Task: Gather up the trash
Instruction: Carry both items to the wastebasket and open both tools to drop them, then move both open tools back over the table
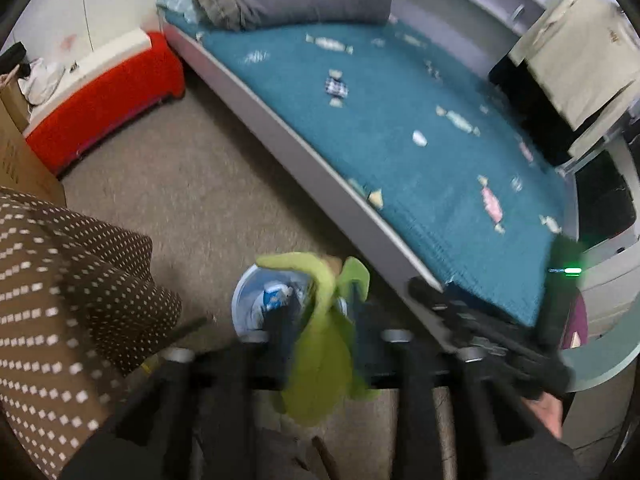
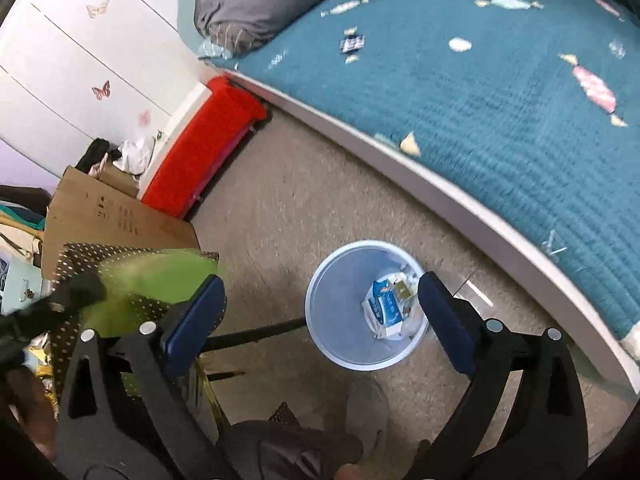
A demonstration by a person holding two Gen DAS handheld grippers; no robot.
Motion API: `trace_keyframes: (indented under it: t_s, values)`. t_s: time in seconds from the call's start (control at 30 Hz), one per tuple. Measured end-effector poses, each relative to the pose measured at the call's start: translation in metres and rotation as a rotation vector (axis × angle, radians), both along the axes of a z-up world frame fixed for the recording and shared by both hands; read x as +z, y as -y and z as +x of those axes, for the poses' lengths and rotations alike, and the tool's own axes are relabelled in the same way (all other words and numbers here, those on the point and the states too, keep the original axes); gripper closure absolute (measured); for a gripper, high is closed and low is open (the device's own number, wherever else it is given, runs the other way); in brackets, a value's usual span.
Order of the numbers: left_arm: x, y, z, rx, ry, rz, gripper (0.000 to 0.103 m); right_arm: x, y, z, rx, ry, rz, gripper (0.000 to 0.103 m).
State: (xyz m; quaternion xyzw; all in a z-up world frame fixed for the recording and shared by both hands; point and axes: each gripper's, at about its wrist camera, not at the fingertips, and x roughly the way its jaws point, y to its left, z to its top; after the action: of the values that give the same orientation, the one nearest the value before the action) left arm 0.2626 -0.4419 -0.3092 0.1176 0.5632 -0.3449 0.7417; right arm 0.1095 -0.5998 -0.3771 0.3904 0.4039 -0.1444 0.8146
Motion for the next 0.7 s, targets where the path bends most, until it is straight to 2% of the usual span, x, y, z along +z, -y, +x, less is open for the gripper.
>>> trace_keyframes:
  t_s: [0.03,0.07,0.1,0.23,0.43,0.7]
  values:
    - [0.001,0.001,0.003,0.011,-0.002,-0.004,0.032,0.003,0.0,-0.001,-0.001,0.006,-0.004,0.008]
    - [0.005,-0.001,0.005,0.024,0.02,-0.025,0.013,0.007,-0.001,-0.002,0.0,0.013,-0.009,0.007]
    - [0.009,-0.001,0.006,0.038,0.051,-0.028,0.01,0.011,-0.002,-0.003,0.002,0.017,-0.014,0.007]
    - [0.019,-0.001,0.004,0.045,0.092,0.005,0.01,0.023,-0.01,-0.003,0.003,0.021,-0.037,0.006]
    - [0.051,-0.022,-0.017,0.067,0.197,-0.047,0.01,0.051,-0.032,0.001,0.035,0.029,-0.117,0.006]
    - [0.11,-0.072,-0.057,0.121,0.36,-0.132,0.01,0.124,-0.082,0.003,0.118,0.124,-0.227,0.006]
